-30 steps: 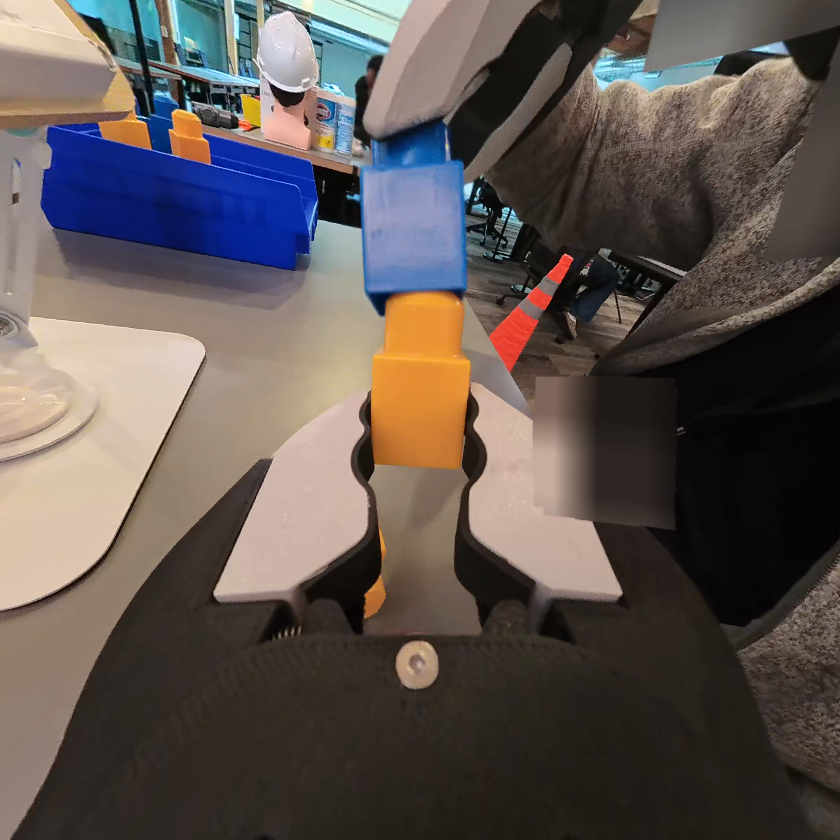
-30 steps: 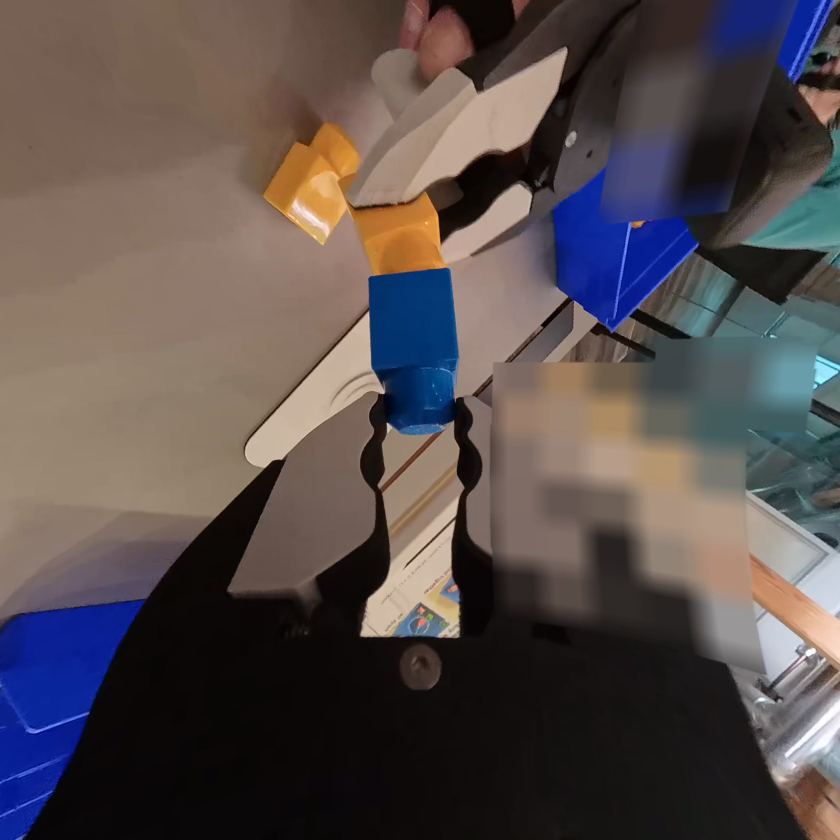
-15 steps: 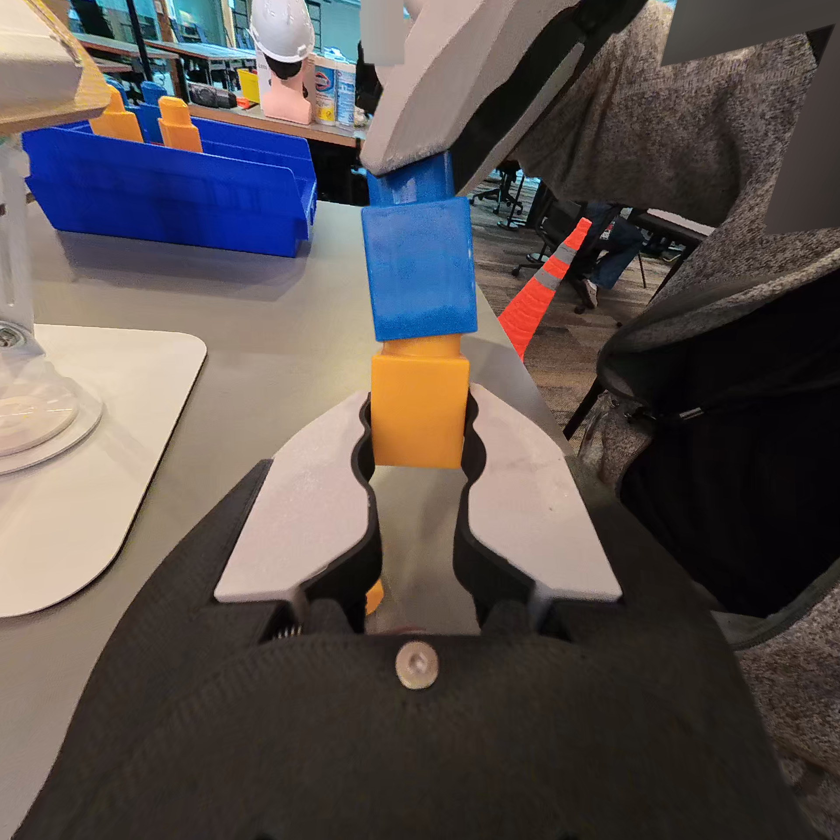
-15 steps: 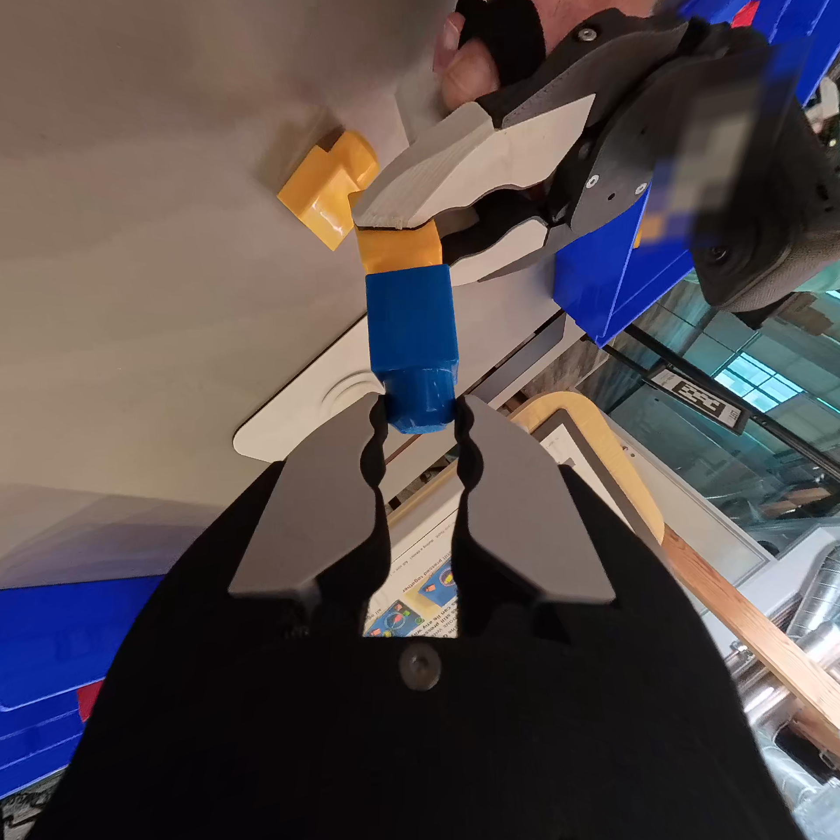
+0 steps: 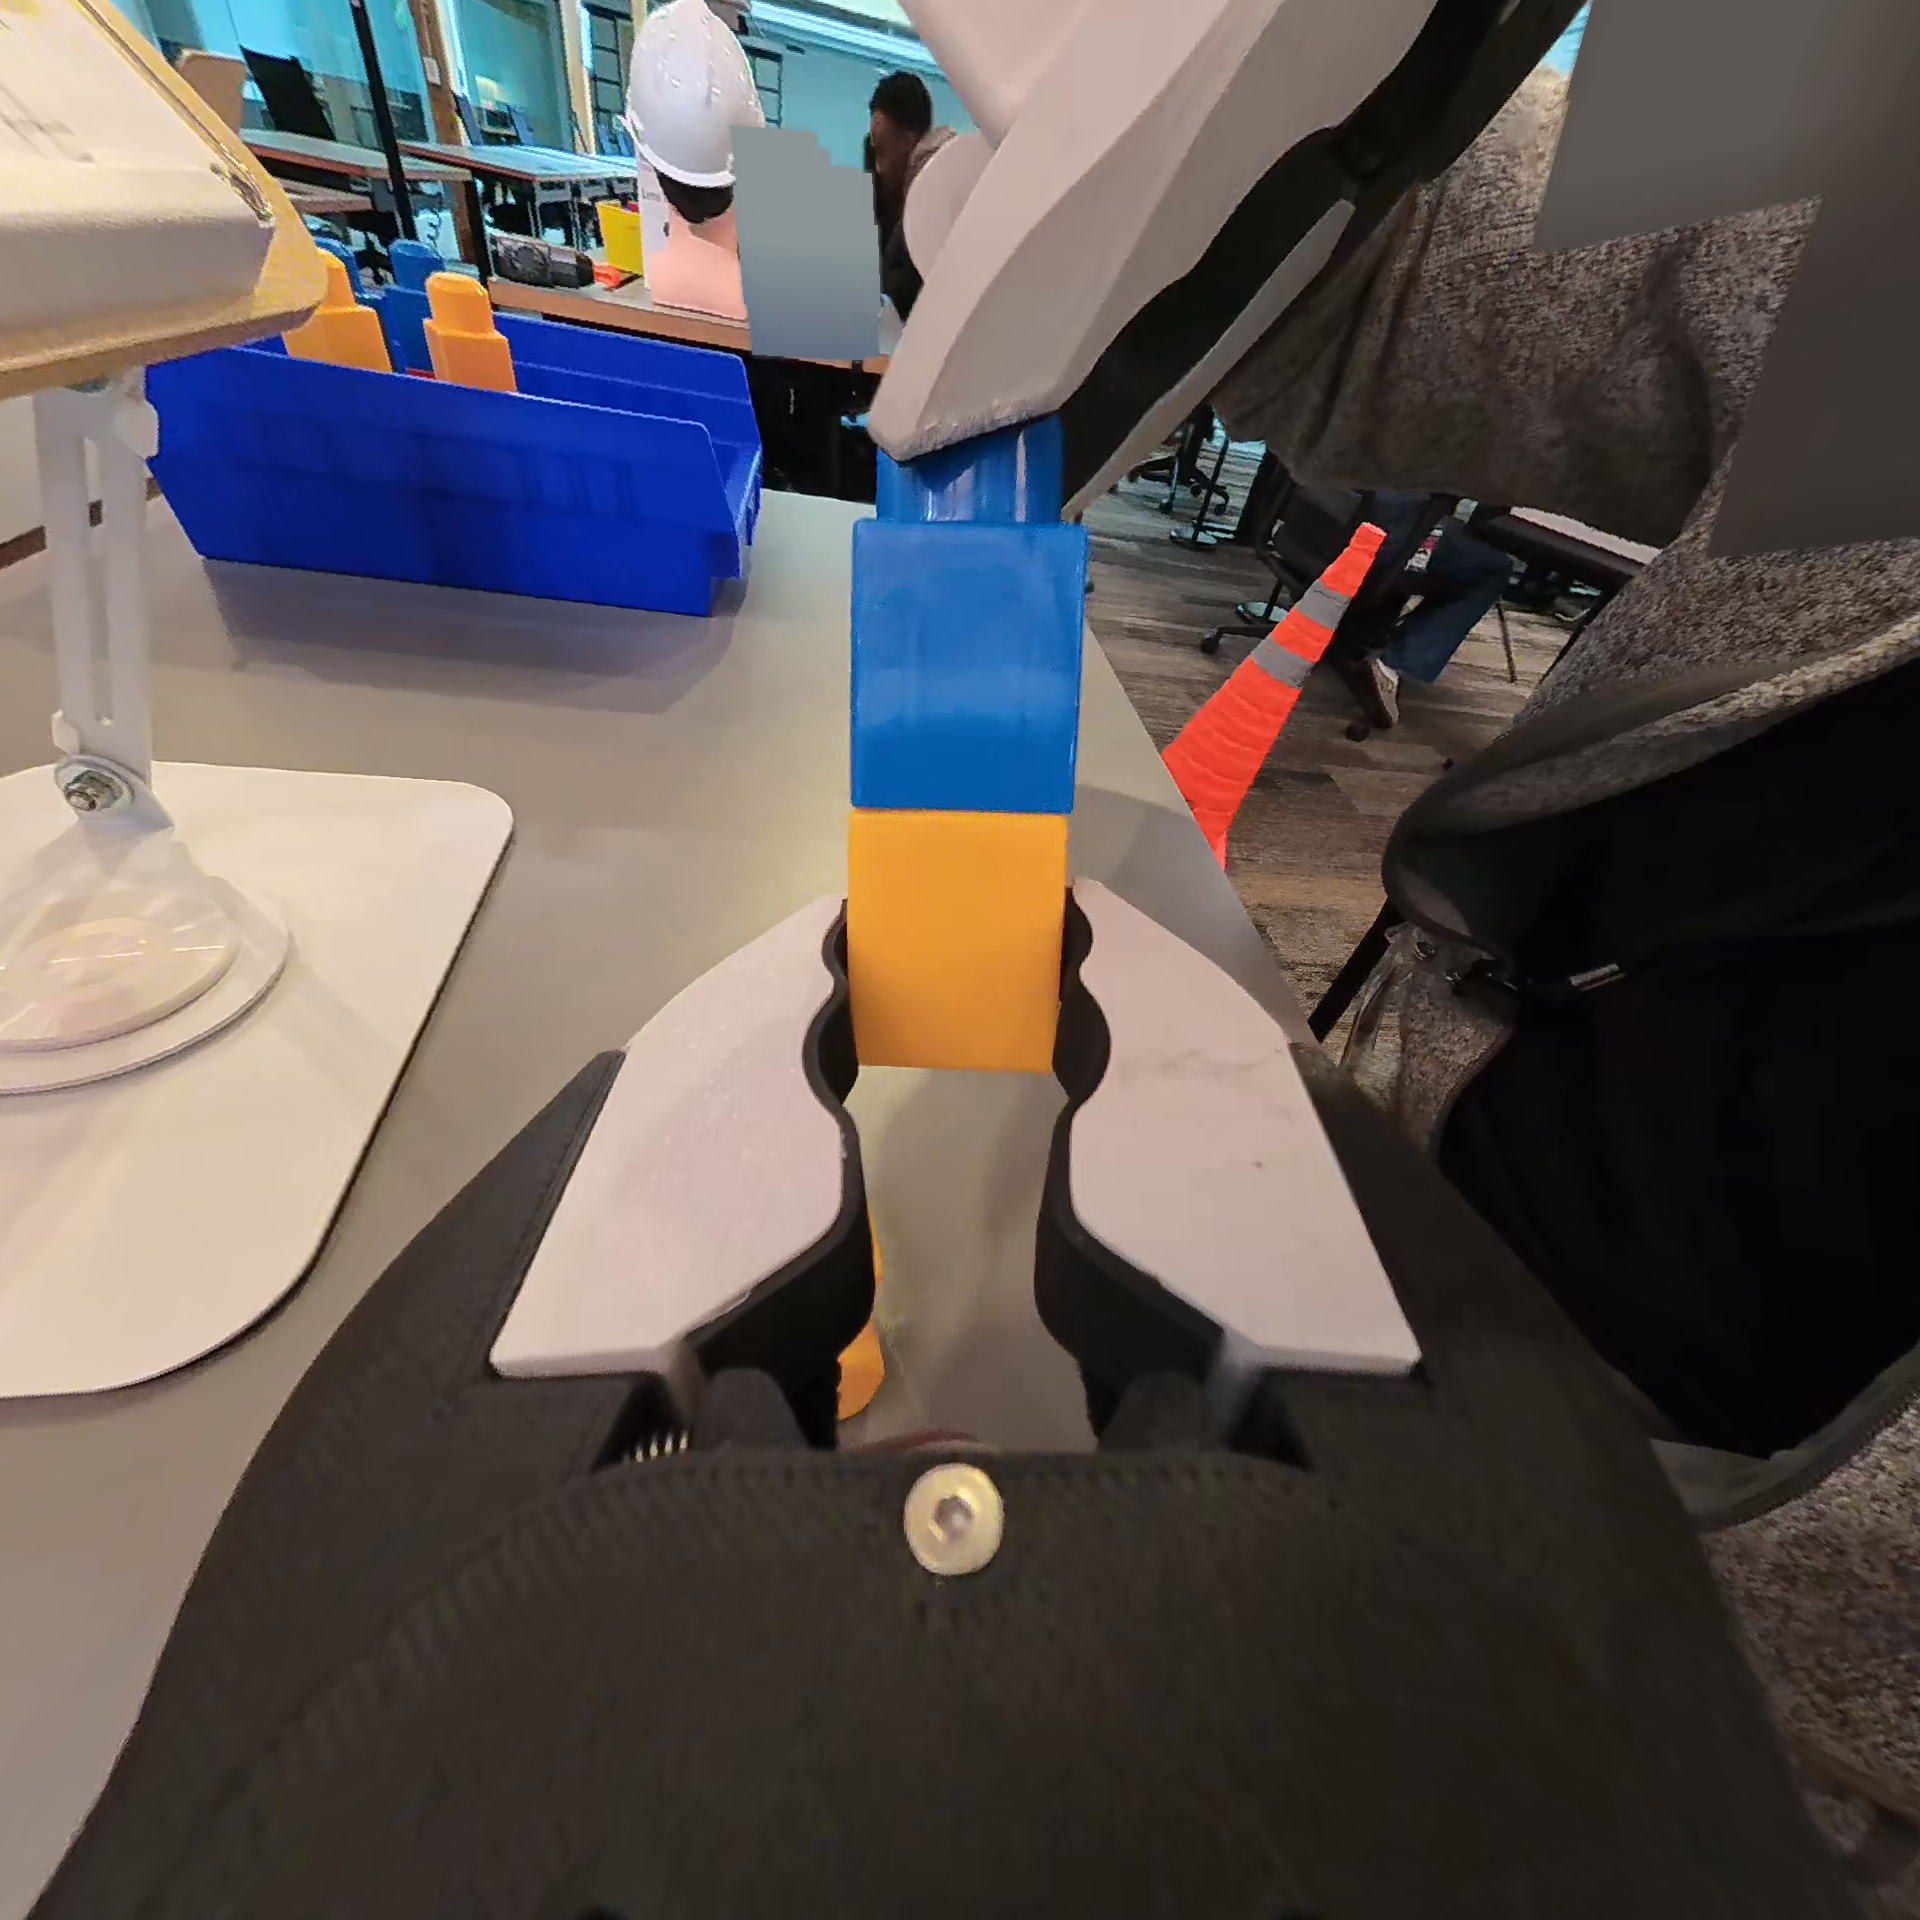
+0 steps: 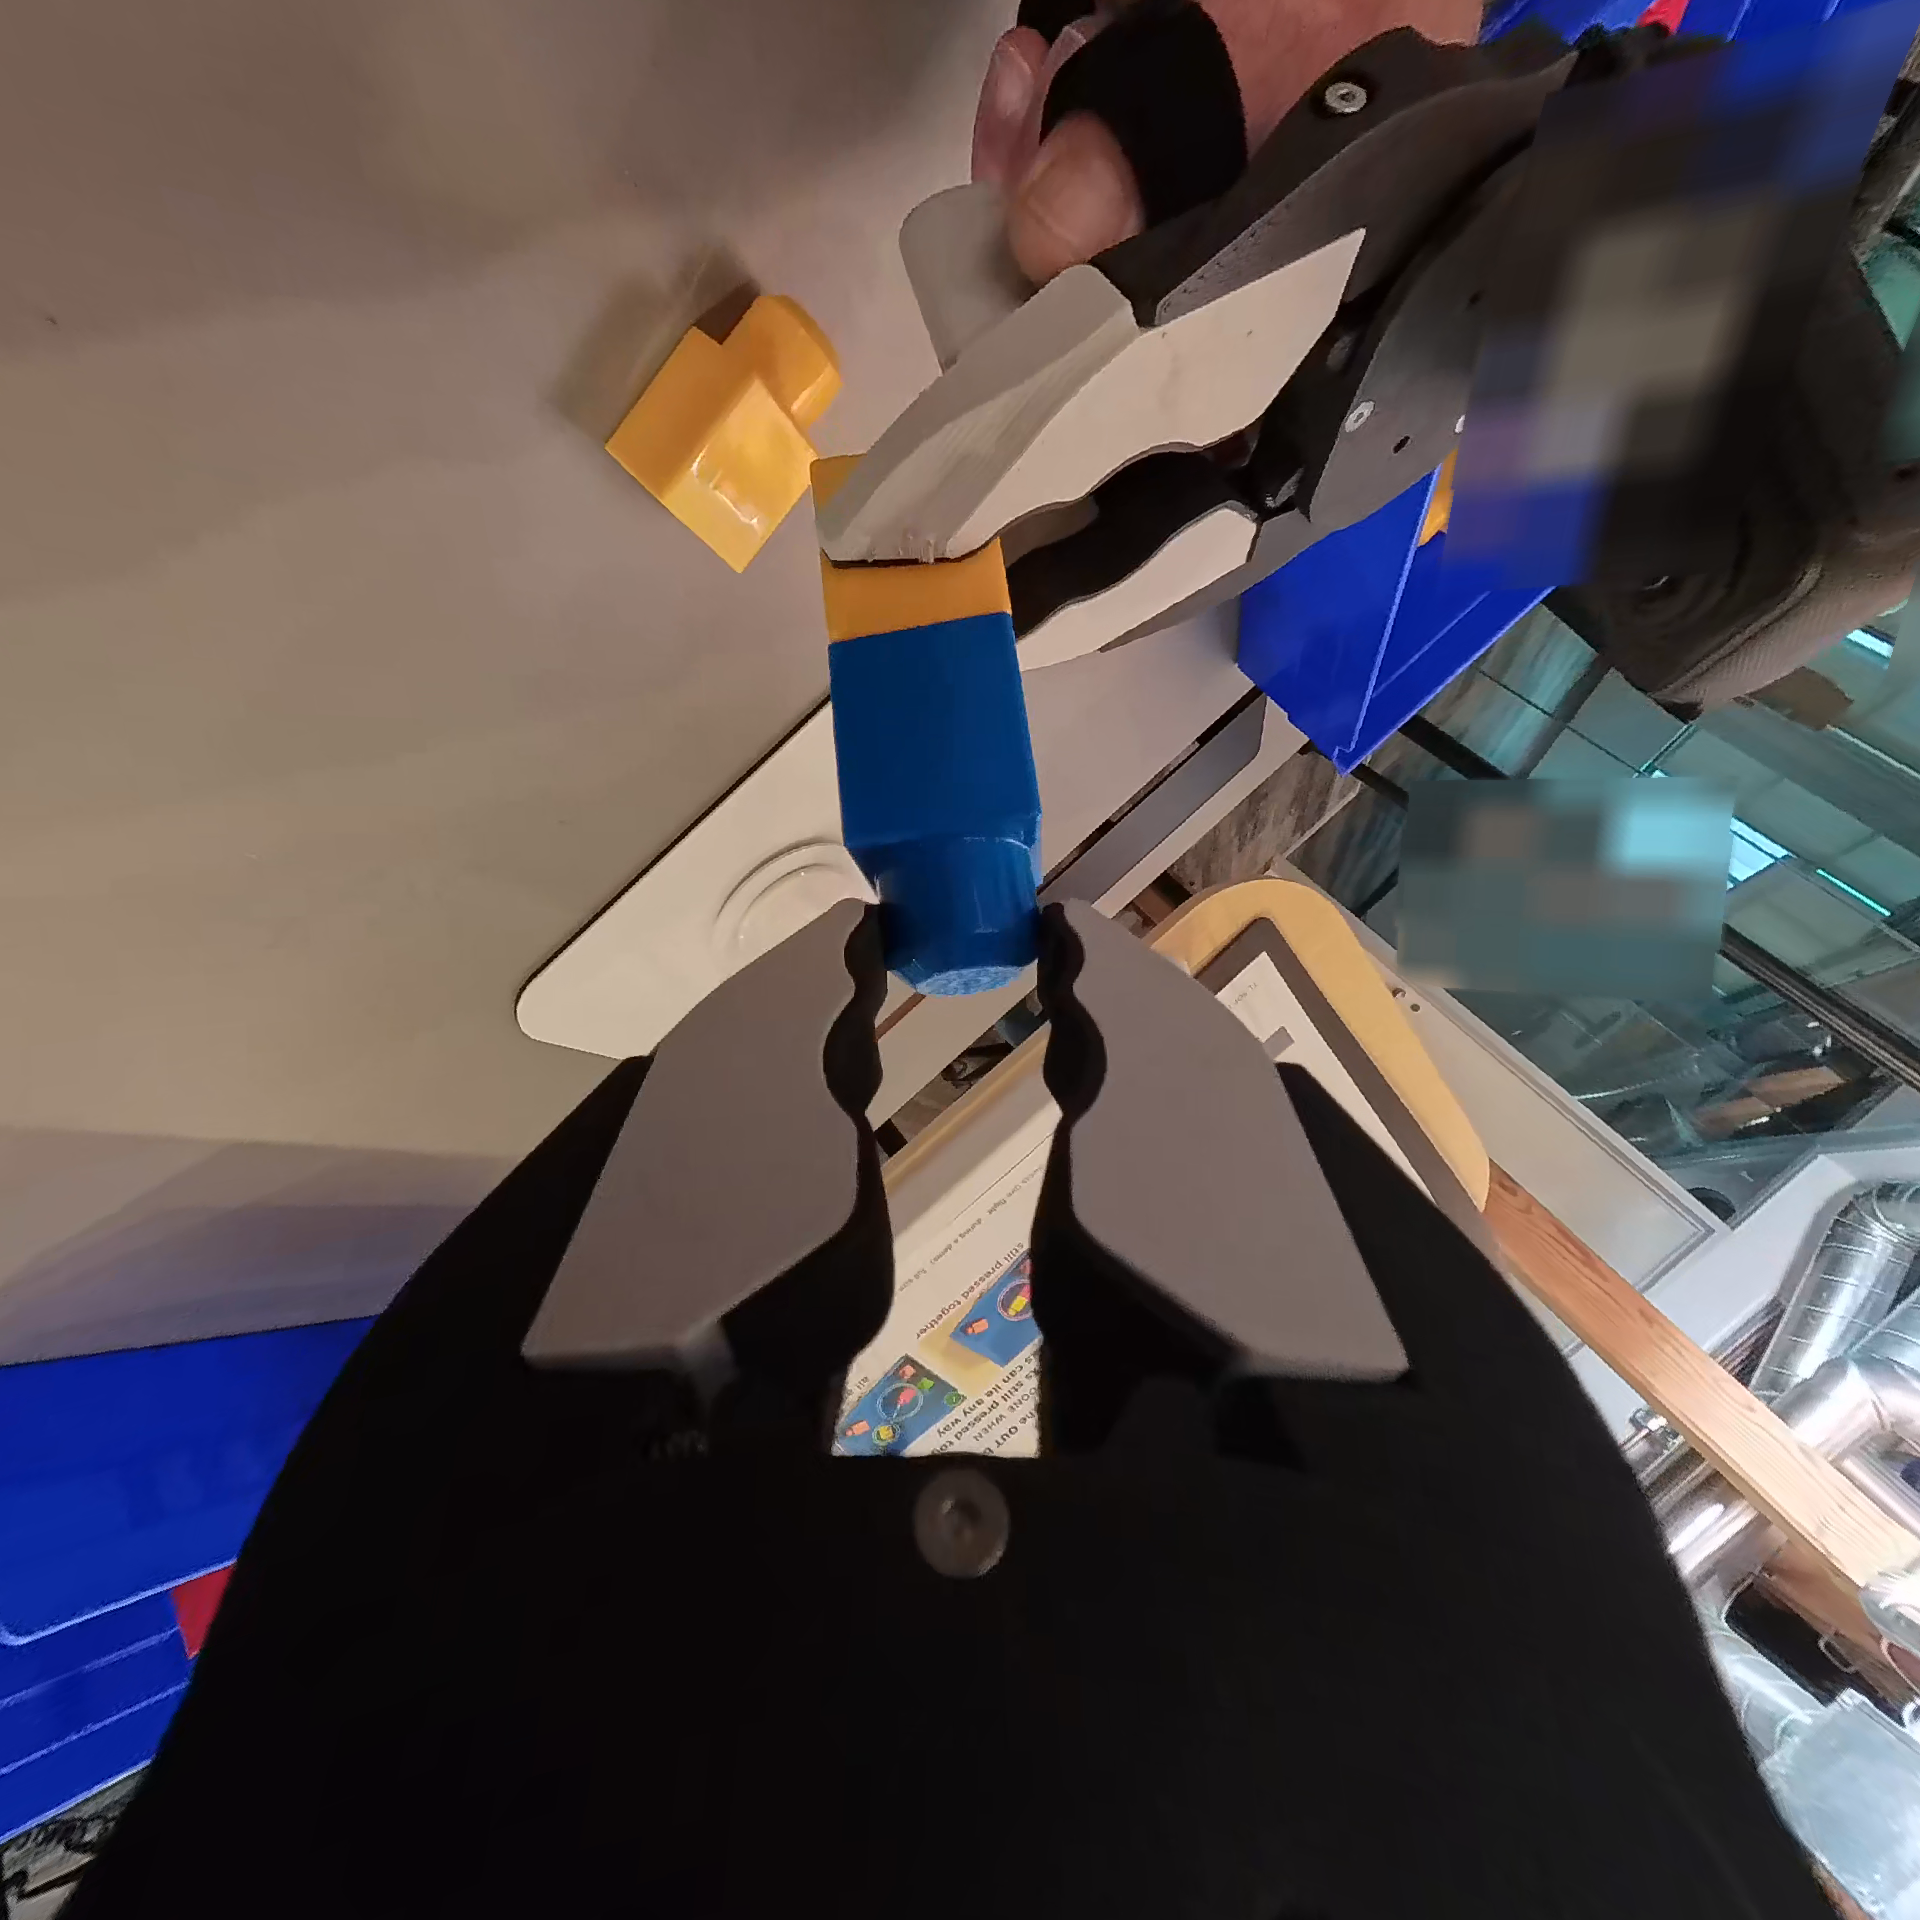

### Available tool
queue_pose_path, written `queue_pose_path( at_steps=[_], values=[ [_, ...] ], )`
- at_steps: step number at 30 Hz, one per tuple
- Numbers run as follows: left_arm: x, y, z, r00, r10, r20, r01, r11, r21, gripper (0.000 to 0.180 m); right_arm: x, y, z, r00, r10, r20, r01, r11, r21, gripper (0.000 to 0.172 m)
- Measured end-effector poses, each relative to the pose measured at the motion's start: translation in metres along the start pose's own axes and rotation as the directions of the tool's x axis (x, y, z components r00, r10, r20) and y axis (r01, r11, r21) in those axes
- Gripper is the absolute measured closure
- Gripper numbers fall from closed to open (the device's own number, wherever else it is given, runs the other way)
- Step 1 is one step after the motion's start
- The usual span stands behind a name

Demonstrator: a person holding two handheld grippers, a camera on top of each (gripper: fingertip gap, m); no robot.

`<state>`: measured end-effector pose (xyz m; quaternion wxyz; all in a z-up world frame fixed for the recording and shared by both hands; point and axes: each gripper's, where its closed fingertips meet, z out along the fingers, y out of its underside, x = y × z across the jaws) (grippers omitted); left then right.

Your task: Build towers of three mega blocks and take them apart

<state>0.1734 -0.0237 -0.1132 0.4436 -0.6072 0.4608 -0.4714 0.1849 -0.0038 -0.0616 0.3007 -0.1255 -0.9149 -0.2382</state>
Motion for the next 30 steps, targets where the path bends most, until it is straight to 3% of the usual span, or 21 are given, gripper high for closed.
queue_pose_path(
  at_steps=[30],
  values=[
    [-0.0001,0.0001,0.0003,0.997,0.06,0.055,-0.058,0.998,-0.038,0.146,-0.0018,-0.0004,0.0002,0.999,0.007,-0.043,-0.007,1.0,-0.011,0.143]
  ],
)
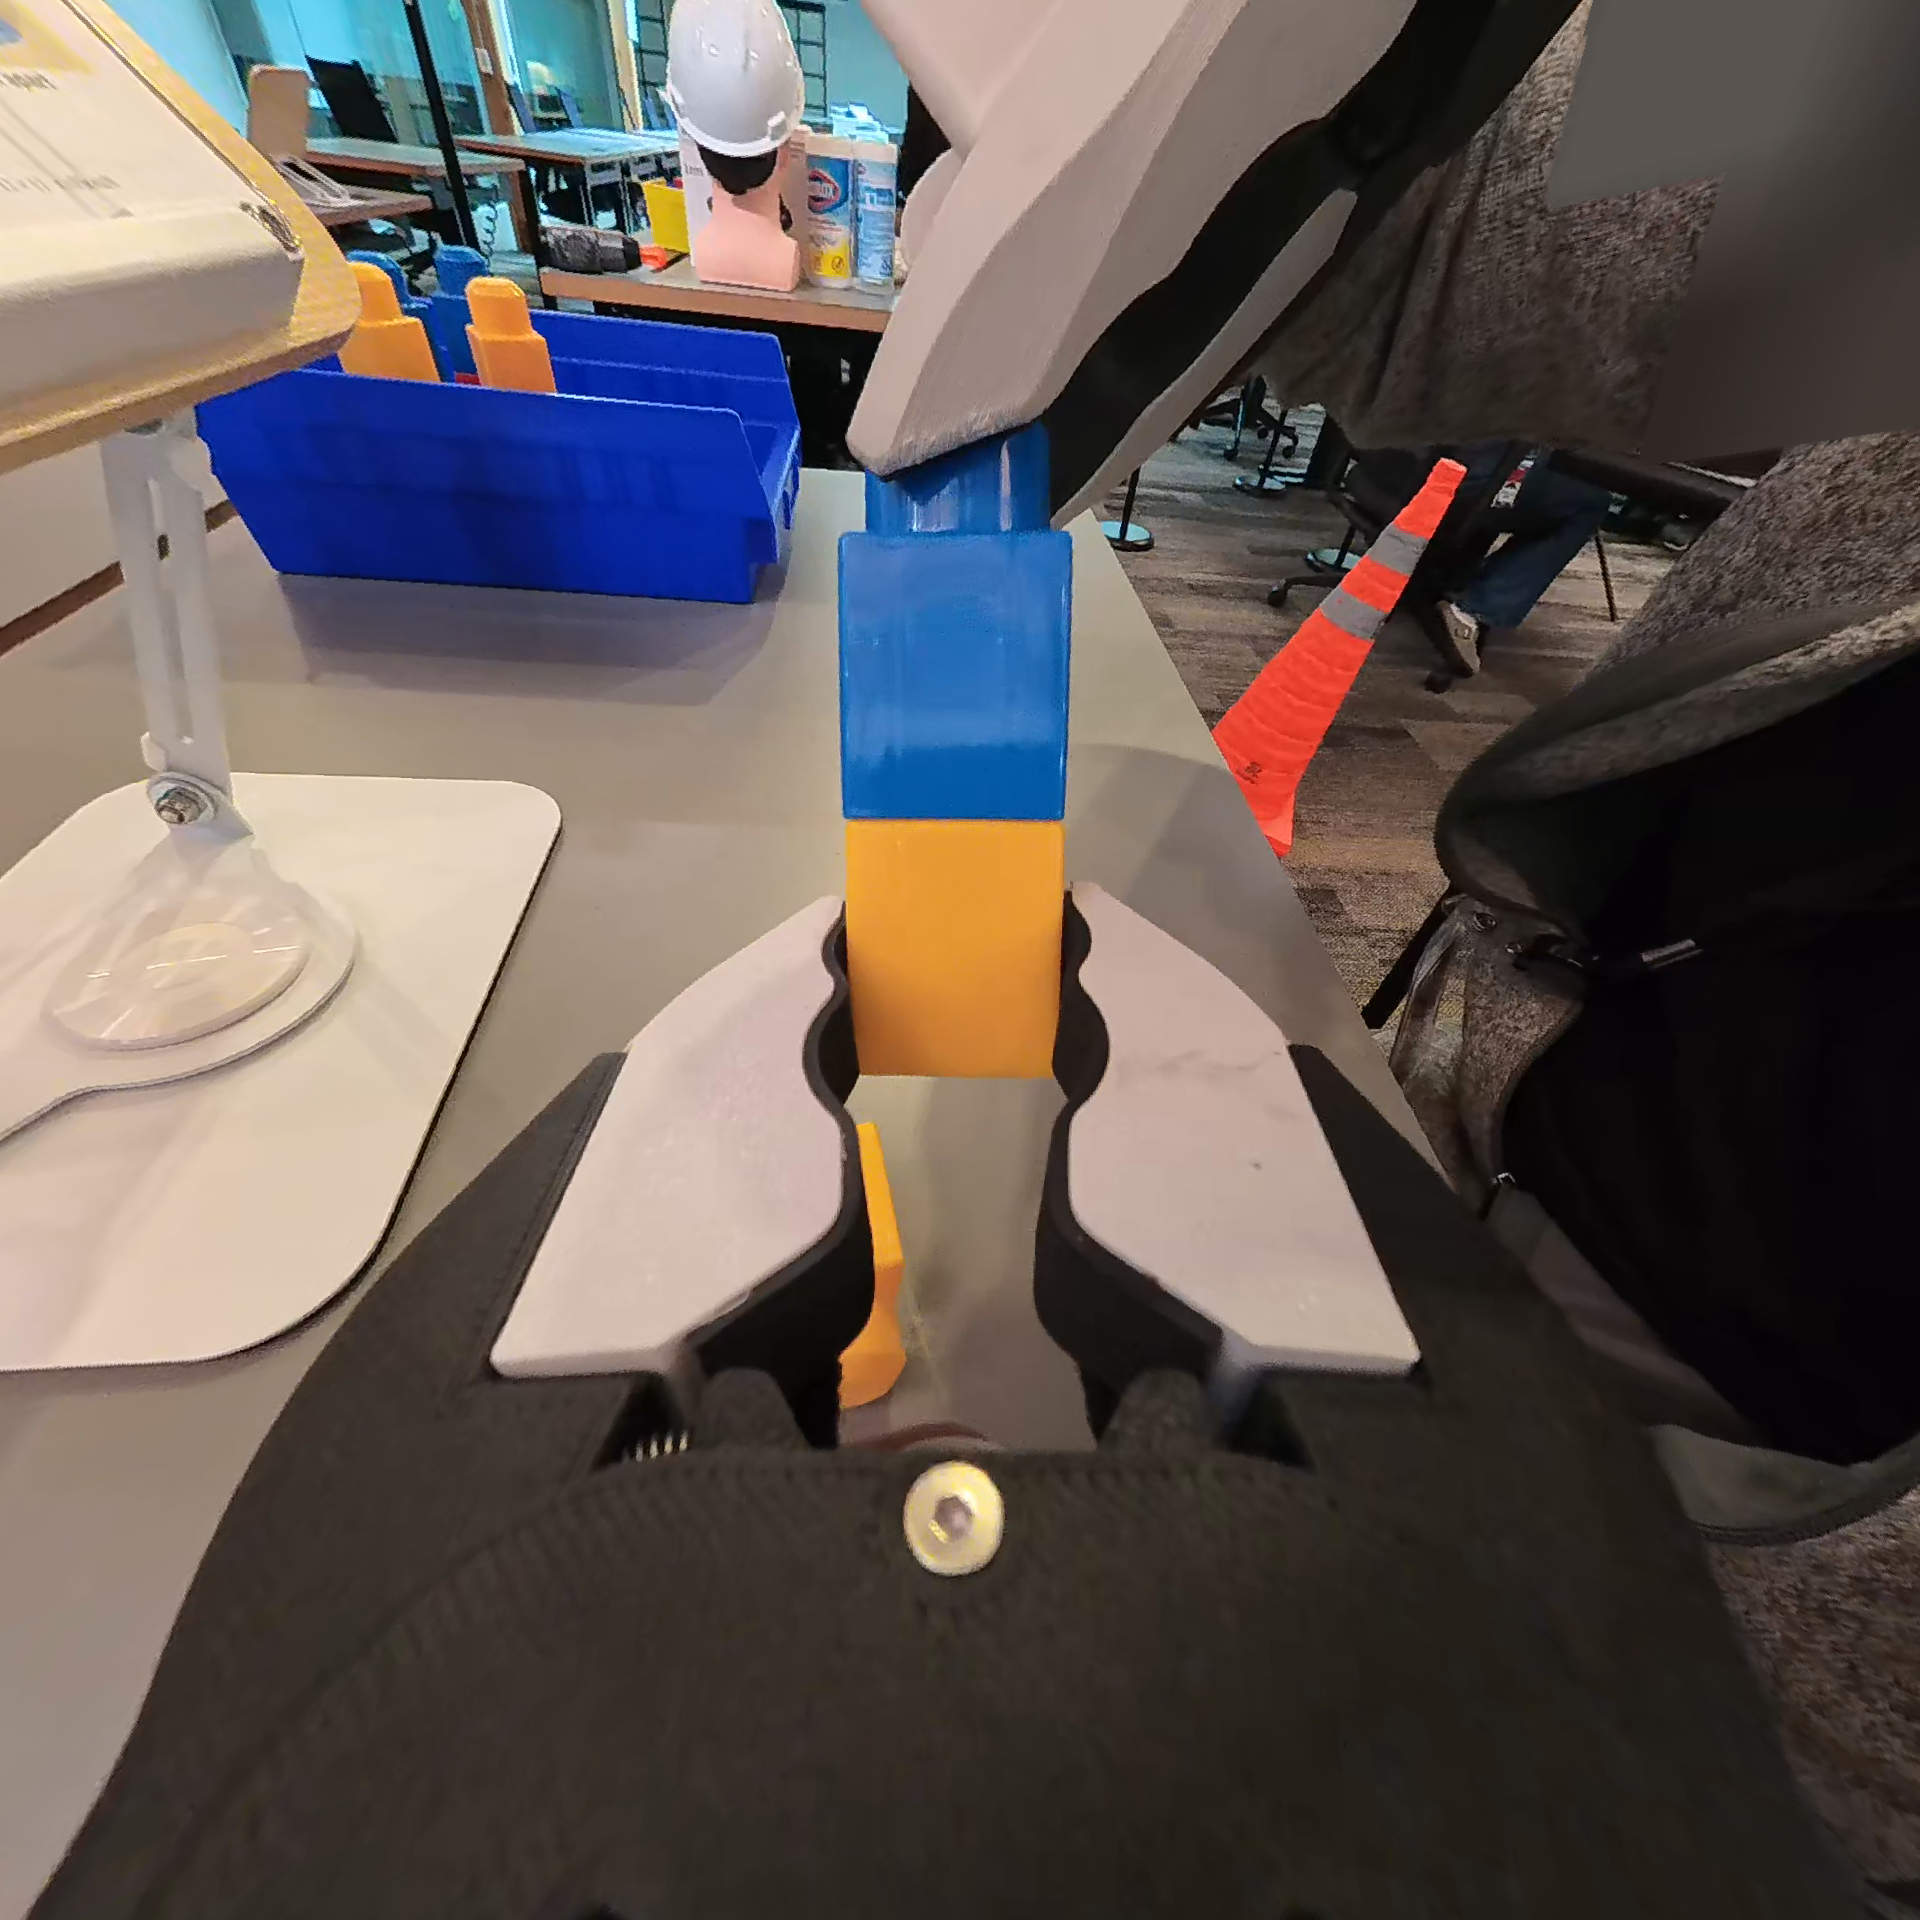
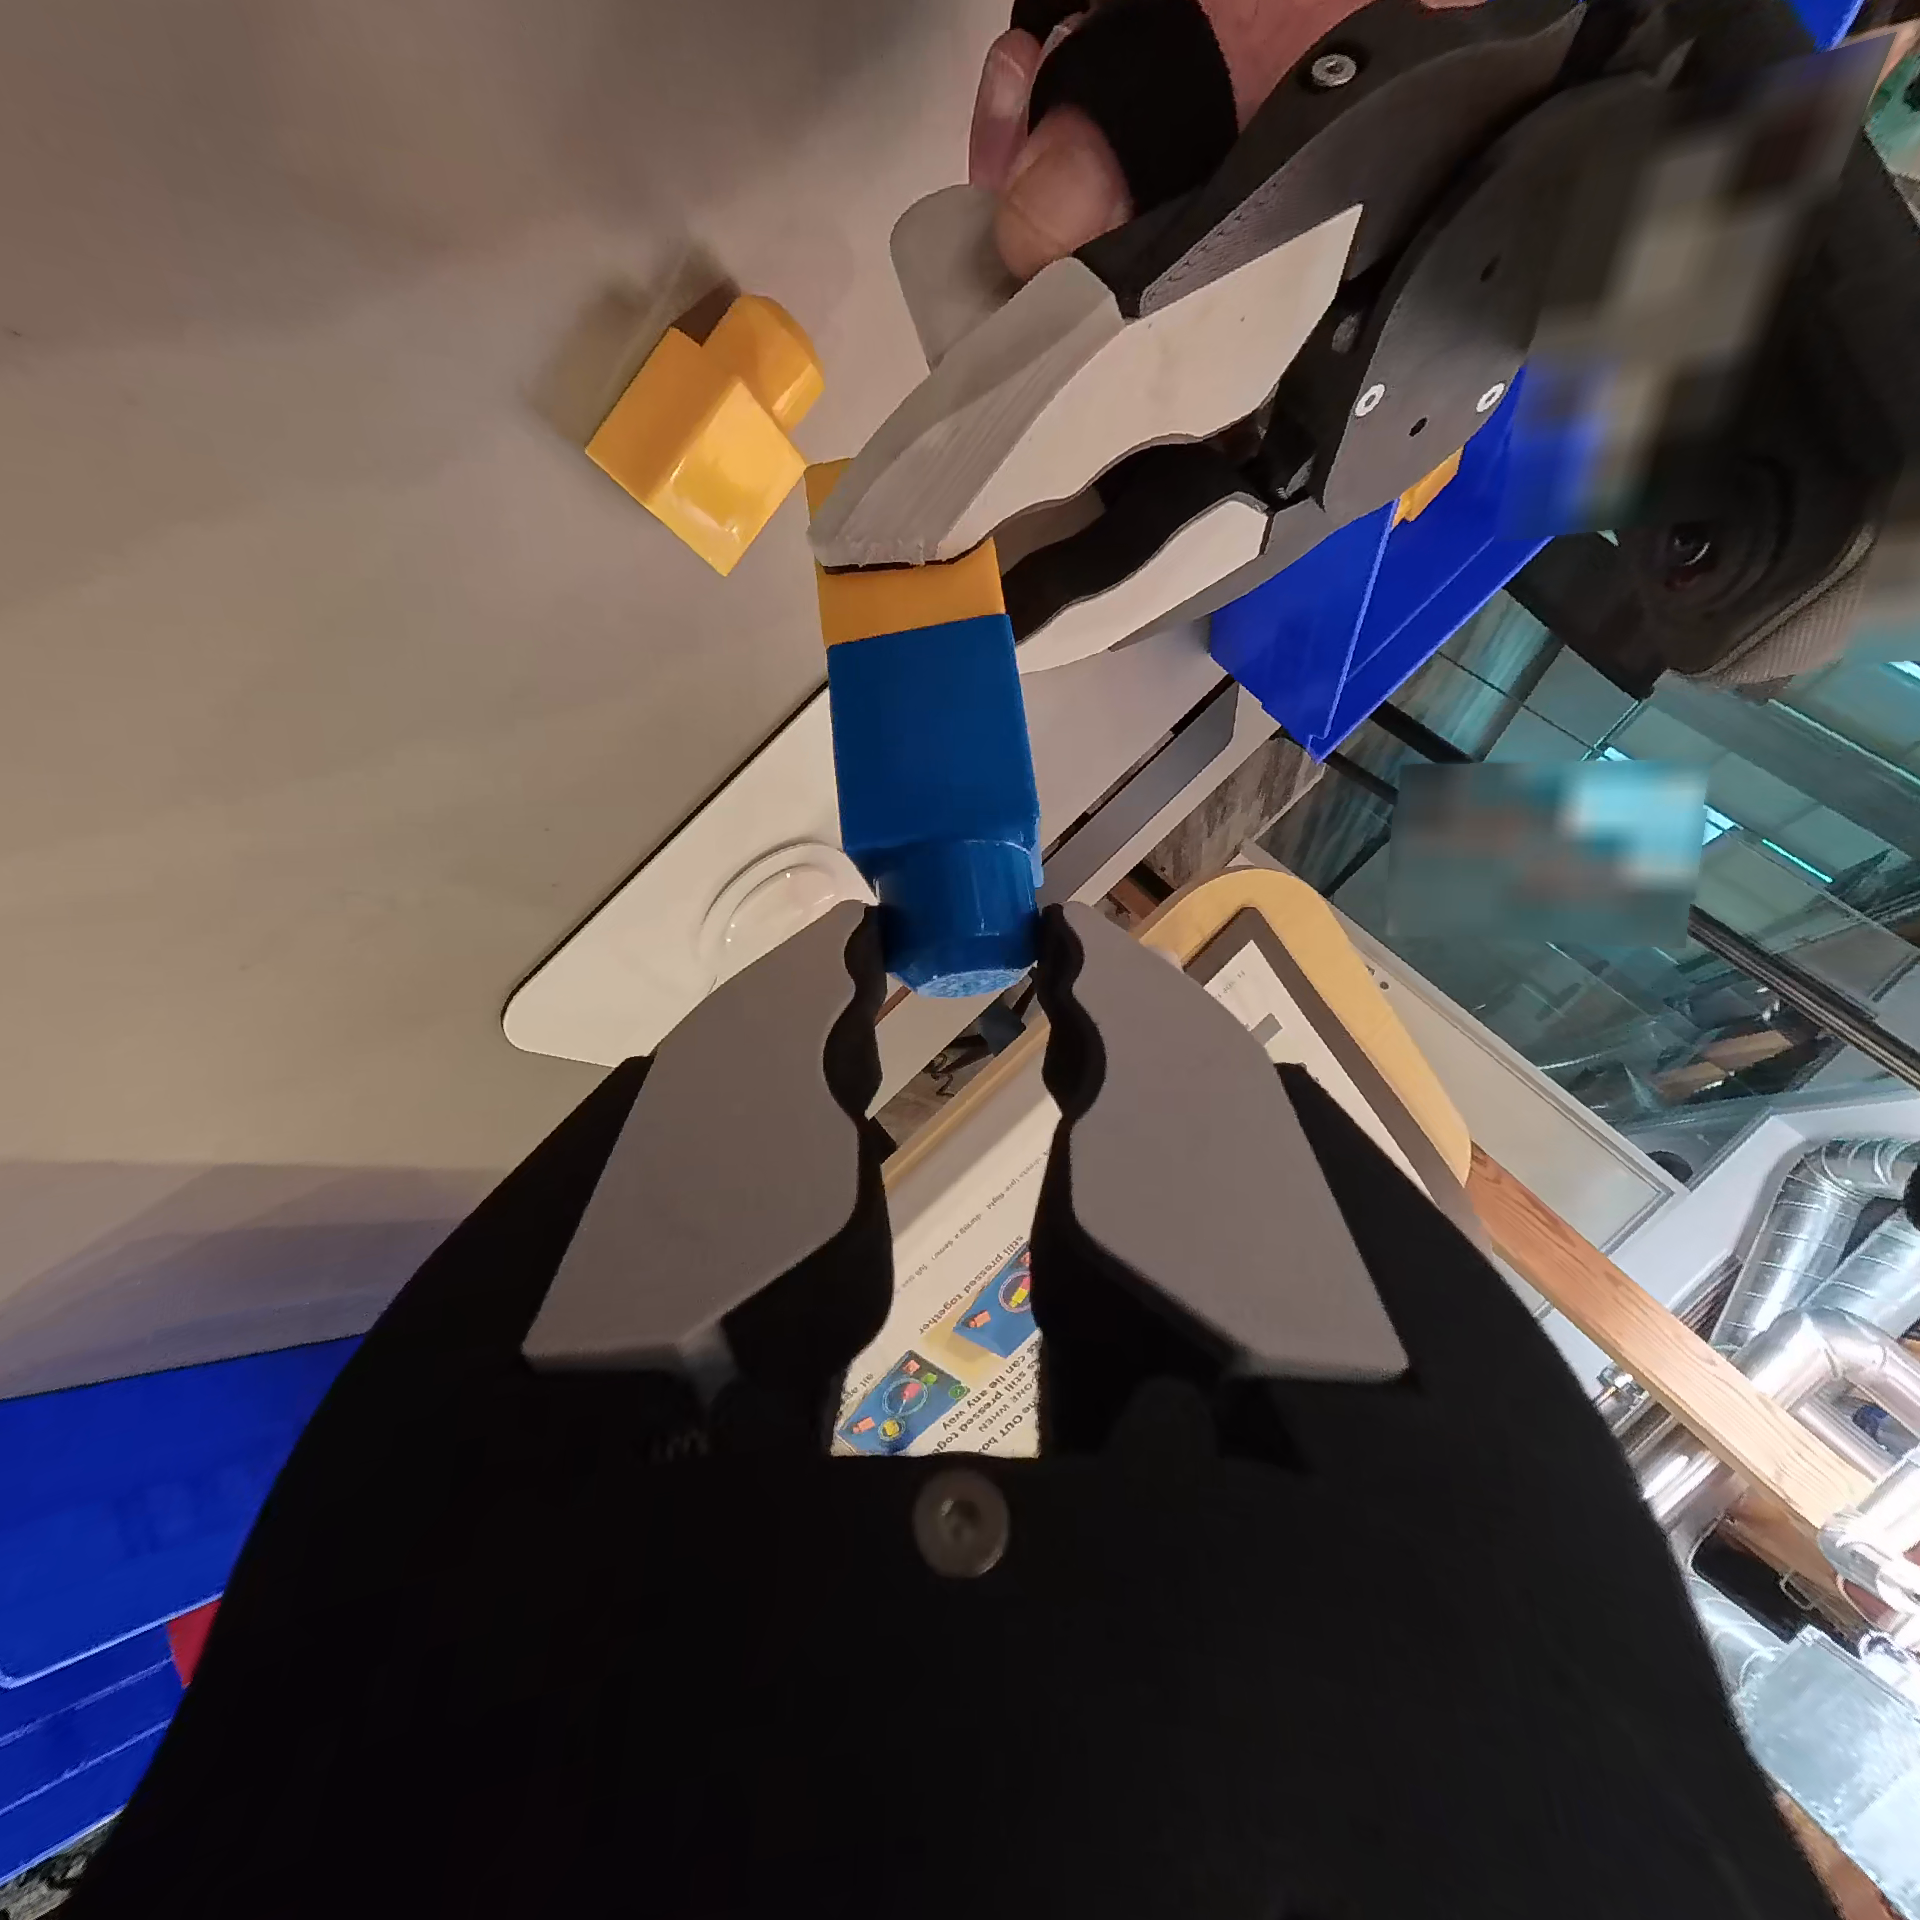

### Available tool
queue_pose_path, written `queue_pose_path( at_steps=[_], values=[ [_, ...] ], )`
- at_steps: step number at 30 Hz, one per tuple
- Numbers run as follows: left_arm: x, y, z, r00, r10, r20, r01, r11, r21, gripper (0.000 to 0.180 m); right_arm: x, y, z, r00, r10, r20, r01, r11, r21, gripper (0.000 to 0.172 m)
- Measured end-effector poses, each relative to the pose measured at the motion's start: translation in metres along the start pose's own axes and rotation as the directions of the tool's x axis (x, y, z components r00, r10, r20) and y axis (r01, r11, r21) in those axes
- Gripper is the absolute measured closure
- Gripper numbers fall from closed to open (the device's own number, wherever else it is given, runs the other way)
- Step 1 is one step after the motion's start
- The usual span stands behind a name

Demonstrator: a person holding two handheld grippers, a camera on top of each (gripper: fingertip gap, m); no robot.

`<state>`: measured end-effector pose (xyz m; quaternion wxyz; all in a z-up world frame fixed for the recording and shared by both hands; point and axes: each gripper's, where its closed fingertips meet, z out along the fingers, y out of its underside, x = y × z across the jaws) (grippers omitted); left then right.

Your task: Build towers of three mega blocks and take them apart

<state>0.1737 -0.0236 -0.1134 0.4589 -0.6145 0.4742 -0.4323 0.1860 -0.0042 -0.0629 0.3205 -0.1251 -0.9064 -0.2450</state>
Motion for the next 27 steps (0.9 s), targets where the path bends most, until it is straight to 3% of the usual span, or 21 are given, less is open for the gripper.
queue_pose_path(
  at_steps=[8,10,12,18,20,24,27],
  values=[
    [-0.002,-0.001,-0.001,0.999,0.033,0.03,-0.033,0.999,-0.004,0.146,0.002,-0.001,-0.001,1.0,0.002,-0.019,-0.001,1.0,0.022,0.142],
    [-0.007,-0.004,-0.003,0.995,0.058,0.075,-0.058,0.998,-0.002,0.146,0.002,0.001,0.001,0.998,0.063,0.004,-0.064,0.997,0.044,0.141],
    [-0.009,-0.009,-0.007,0.985,0.12,0.126,-0.12,0.993,-0.011,0.146,0.005,0.012,0.008,0.993,0.112,-0.023,-0.112,0.994,0.01,0.123],
    [-0.024,-0.005,-0.012,0.95,0.202,0.24,-0.188,0.979,-0.082,0.145,-0.004,0.021,0.012,0.965,0.261,-0.002,-0.261,0.964,0.056,0.123],
    [-0.032,0.001,-0.016,0.918,0.265,0.294,-0.227,0.961,-0.157,0.145,-0.005,0.026,0.009,0.947,0.322,0.002,-0.321,0.943,0.09,0.128],
    [-0.032,0.002,-0.011,0.881,0.343,0.326,-0.282,0.934,-0.219,0.145,0.0,0.012,0.005,0.849,0.521,0.09,-0.525,0.81,0.262,0.121],
    [-0.035,0.0,-0.012,0.843,0.396,0.365,-0.314,0.912,-0.265,0.145,0.002,0.004,0.011,0.733,0.643,0.223,-0.677,0.654,0.338,0.118]
  ],
)
